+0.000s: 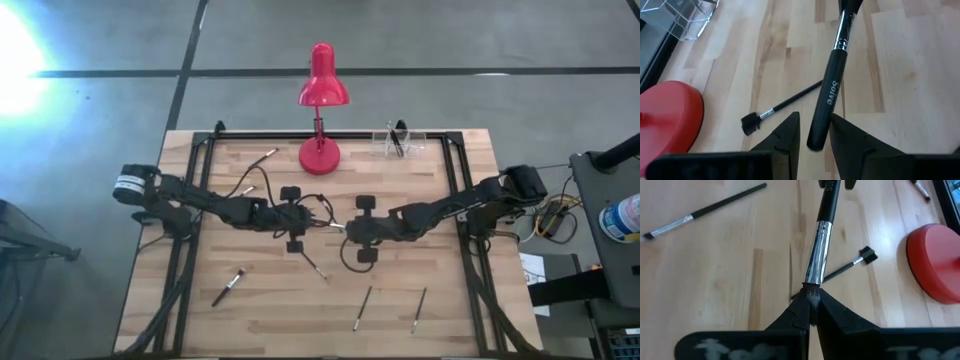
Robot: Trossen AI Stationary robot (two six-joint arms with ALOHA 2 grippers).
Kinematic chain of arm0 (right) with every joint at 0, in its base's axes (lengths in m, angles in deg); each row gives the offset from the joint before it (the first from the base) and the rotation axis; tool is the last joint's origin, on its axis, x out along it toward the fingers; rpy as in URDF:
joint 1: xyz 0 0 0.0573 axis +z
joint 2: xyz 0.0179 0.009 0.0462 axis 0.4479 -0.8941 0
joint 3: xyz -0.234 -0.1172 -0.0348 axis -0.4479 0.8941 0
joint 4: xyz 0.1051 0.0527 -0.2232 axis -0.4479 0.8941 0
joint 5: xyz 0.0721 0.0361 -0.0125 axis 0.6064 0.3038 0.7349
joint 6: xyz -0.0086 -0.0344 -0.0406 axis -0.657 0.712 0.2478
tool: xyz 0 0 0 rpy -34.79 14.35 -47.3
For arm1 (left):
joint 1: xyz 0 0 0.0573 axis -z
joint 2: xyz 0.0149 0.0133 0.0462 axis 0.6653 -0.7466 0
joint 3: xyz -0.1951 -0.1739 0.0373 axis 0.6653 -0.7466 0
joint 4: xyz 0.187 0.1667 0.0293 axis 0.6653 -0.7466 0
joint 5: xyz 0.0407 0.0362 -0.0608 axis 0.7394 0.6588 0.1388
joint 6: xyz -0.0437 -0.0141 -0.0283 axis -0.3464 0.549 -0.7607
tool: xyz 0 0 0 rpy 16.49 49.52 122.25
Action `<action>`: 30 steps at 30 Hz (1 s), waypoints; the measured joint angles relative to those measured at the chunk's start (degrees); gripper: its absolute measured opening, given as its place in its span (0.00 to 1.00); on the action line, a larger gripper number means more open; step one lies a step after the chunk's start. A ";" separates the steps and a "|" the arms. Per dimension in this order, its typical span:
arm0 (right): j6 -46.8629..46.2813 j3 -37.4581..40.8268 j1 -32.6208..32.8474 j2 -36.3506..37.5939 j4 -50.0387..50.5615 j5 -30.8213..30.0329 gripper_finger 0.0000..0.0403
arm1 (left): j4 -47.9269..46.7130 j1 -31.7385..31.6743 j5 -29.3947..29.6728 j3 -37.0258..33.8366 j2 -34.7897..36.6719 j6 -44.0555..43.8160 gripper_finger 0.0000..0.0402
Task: Sort items
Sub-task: Put the black powder brush into the transparent organizer
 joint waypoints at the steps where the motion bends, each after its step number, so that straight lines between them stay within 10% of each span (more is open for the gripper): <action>1: 0.13 -0.20 0.00 0.02 0.54 0.01 0.03 | 0.01 0.00 -0.06 0.00 0.00 0.22 0.24; 18: 1.26 -2.17 -0.06 0.12 2.63 -1.82 0.11 | -0.13 -0.20 -5.02 -0.14 -0.07 -3.70 0.06; 30: -1.81 0.12 2.51 13.78 9.43 -11.25 0.29 | 33.30 -4.55 -9.13 -15.14 -0.07 -7.19 0.06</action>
